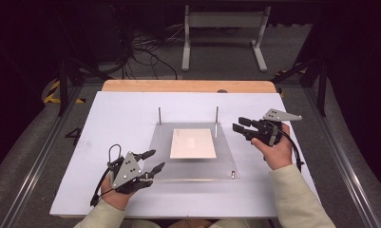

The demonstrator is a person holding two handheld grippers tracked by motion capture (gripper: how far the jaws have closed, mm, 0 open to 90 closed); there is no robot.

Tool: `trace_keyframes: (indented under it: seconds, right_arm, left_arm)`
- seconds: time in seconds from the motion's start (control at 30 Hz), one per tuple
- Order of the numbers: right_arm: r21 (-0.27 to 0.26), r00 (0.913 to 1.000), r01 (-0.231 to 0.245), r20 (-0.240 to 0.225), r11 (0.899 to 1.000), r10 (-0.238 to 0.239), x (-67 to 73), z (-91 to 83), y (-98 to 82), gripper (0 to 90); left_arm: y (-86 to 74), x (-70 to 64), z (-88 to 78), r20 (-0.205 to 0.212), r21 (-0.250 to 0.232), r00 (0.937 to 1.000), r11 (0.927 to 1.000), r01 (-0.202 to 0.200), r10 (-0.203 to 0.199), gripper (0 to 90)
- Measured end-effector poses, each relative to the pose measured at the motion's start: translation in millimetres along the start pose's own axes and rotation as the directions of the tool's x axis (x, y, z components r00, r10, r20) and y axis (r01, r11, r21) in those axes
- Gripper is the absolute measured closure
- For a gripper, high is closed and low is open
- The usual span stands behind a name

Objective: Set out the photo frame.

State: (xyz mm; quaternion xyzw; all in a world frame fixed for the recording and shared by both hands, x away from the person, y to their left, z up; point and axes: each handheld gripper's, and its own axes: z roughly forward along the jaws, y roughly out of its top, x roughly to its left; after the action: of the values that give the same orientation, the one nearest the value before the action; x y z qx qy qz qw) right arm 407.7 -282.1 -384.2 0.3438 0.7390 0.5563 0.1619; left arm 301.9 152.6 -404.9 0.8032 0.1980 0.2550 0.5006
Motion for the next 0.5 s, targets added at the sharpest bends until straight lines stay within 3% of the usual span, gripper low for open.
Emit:
trace_keyframes:
  seconds: [0.07,0.1,0.5]
  right_arm:
    - [-0.019,0.9999,-0.005,-0.012,1.0,0.005,4.1,-5.4,-2.0,55.4]
    - [0.001,0.9998,-0.002,-0.017,1.0,0.002,8.0,-9.1,-2.3,55.2]
    - [0.034,0.9982,0.032,-0.052,0.999,-0.031,35.5,-42.2,-3.4,44.8]
  left_arm:
    - [0.7,1.2,-0.3,0.007,0.004,1.0,1.0,-0.002,0.002,48.7]
    - [0.8,1.5,-0.4,0.01,0.004,0.9999,1.0,-0.001,0.001,48.8]
    - [2.1,4.2,-0.4,0.026,0.0,0.9997,1.0,0.0,0.0,49.1]
